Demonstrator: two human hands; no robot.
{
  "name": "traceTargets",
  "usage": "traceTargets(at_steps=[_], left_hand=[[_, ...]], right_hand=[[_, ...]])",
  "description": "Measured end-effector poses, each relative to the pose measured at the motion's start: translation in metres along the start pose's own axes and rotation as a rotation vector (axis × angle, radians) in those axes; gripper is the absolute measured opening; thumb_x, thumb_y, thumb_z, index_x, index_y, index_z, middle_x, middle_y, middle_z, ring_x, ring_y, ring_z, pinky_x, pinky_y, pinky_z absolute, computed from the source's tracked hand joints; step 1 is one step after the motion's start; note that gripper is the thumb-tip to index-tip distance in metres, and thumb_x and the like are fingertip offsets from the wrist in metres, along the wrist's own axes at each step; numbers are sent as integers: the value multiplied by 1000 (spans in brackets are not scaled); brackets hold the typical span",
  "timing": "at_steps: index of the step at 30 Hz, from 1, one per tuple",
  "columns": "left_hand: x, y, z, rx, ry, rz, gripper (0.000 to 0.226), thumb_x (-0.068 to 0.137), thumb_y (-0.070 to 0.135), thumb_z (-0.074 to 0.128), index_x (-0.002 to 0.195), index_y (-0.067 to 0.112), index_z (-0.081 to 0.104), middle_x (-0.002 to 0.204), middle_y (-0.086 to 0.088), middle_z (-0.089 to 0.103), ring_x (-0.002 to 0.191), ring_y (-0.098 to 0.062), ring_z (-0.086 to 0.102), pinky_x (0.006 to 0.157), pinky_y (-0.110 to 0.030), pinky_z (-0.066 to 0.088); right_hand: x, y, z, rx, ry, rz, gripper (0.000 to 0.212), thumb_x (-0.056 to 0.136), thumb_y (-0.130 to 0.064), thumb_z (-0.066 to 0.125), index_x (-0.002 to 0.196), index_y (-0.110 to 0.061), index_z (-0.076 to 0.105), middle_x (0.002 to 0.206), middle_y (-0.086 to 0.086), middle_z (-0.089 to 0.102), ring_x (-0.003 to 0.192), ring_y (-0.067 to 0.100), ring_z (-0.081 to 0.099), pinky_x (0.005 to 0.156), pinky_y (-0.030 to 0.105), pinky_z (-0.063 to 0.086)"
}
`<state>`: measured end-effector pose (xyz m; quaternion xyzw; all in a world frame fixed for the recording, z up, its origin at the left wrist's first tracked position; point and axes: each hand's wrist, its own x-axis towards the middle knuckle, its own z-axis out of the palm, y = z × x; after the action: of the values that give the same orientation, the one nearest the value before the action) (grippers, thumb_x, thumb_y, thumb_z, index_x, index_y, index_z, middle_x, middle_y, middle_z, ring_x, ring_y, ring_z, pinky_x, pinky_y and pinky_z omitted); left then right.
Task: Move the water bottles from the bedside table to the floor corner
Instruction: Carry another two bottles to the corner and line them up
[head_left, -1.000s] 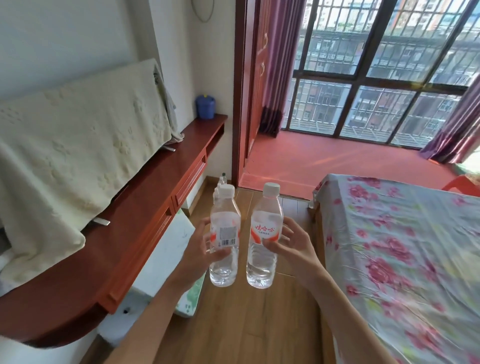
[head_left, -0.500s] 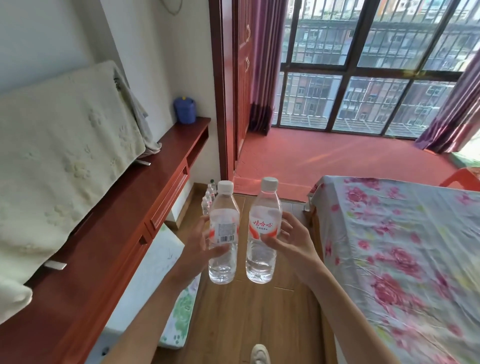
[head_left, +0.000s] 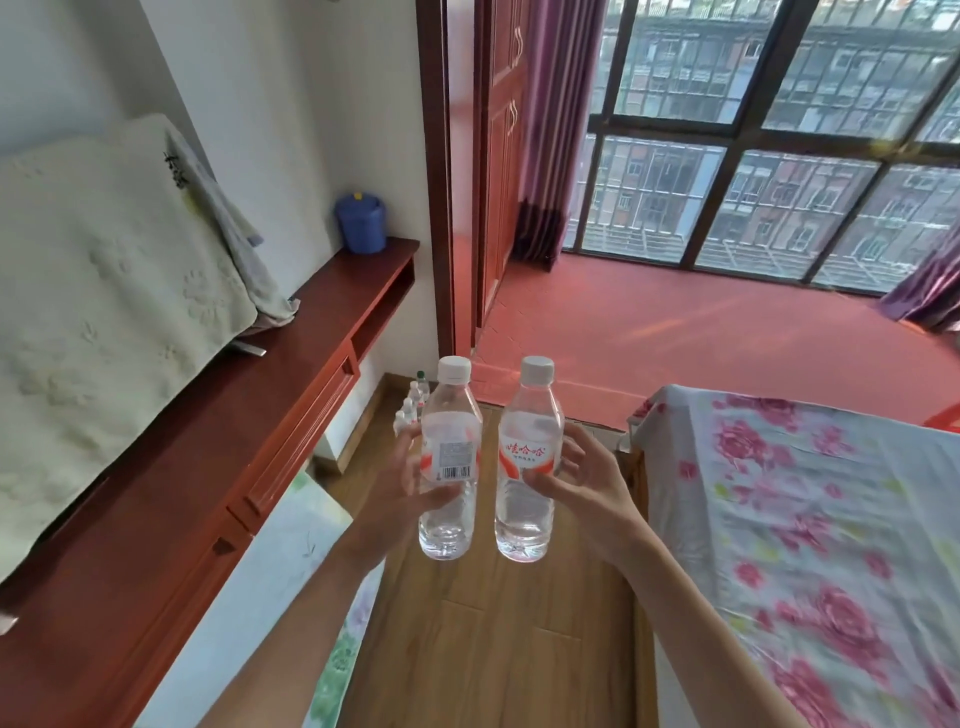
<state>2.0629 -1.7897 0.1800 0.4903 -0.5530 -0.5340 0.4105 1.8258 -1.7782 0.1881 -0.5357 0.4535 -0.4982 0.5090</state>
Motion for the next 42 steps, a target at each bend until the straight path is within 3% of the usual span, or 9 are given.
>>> traceTargets(at_steps=[6, 10, 14, 20, 23, 28, 33, 37, 42], left_hand=[[46, 1, 2, -5, 2, -15, 74, 72, 15, 82, 131, 28, 39, 120, 11, 64, 120, -16, 59, 99, -42, 51], [77, 2, 3, 5, 5, -35, 77, 68, 25, 82, 130, 37, 39, 124, 13, 62, 120, -14, 59, 102, -42, 48], [112, 0, 3, 18, -3, -16, 70, 71, 22, 84, 126, 36, 43, 120, 17, 63, 120, -13, 59, 102, -45, 48], [181, -2, 0, -13, -37, -37, 70, 69, 30, 83, 124, 43, 41, 120, 21, 62, 121, -12, 57, 99, -36, 47], [220, -4, -3, -41, -49, -53, 65, 76, 14, 79, 125, 35, 43, 119, 13, 64, 116, -10, 60, 90, -24, 52], [291, -6, -18, -104, -46, -76, 60, 78, -2, 73, 127, 19, 45, 117, 5, 67, 115, -11, 62, 77, -17, 54], [353, -6, -34, -165, -32, -83, 60, 76, -2, 72, 125, 19, 44, 123, -6, 64, 118, -18, 60, 85, -26, 55], [386, -8, -43, -213, -21, -97, 61, 78, -3, 71, 127, 19, 43, 125, -4, 62, 118, -17, 60, 78, -18, 54], [418, -13, -55, -253, -11, -103, 66, 75, 0, 76, 128, 21, 43, 127, -6, 61, 119, -16, 60, 78, -18, 53]], right_hand=[[47, 3, -20, 5, -26, 19, 77, 61, -43, 90, 126, -16, 59, 118, 9, 70, 110, 31, 66, 99, 58, 49], [75, 6, -30, 0, -11, 26, 77, 61, -45, 89, 126, -17, 59, 118, 7, 70, 110, 28, 66, 98, 54, 51], [105, 12, -41, -2, -3, 36, 75, 63, -43, 88, 127, -16, 58, 118, 8, 70, 111, 29, 66, 97, 54, 51], [167, 24, -55, -16, 19, 57, 69, 64, -41, 89, 124, -21, 60, 118, 9, 69, 113, 32, 65, 98, 58, 49], [205, 30, -58, 1, 28, 91, 75, 62, -43, 89, 126, -18, 59, 118, 9, 70, 112, 30, 66, 97, 55, 51], [286, 40, -57, 20, 6, 128, 76, 61, -41, 90, 126, -18, 58, 118, 9, 70, 111, 32, 65, 97, 53, 51], [353, 47, -55, 42, 3, 158, 78, 62, -42, 89, 129, -17, 57, 120, 11, 69, 112, 34, 64, 97, 52, 52], [394, 52, -56, 56, -32, 182, 73, 66, -35, 88, 129, -16, 56, 121, 13, 68, 113, 36, 64, 97, 48, 52], [439, 61, -56, 34, -71, 189, 65, 71, -23, 82, 129, -15, 55, 121, 14, 68, 114, 36, 63, 101, 55, 48]])
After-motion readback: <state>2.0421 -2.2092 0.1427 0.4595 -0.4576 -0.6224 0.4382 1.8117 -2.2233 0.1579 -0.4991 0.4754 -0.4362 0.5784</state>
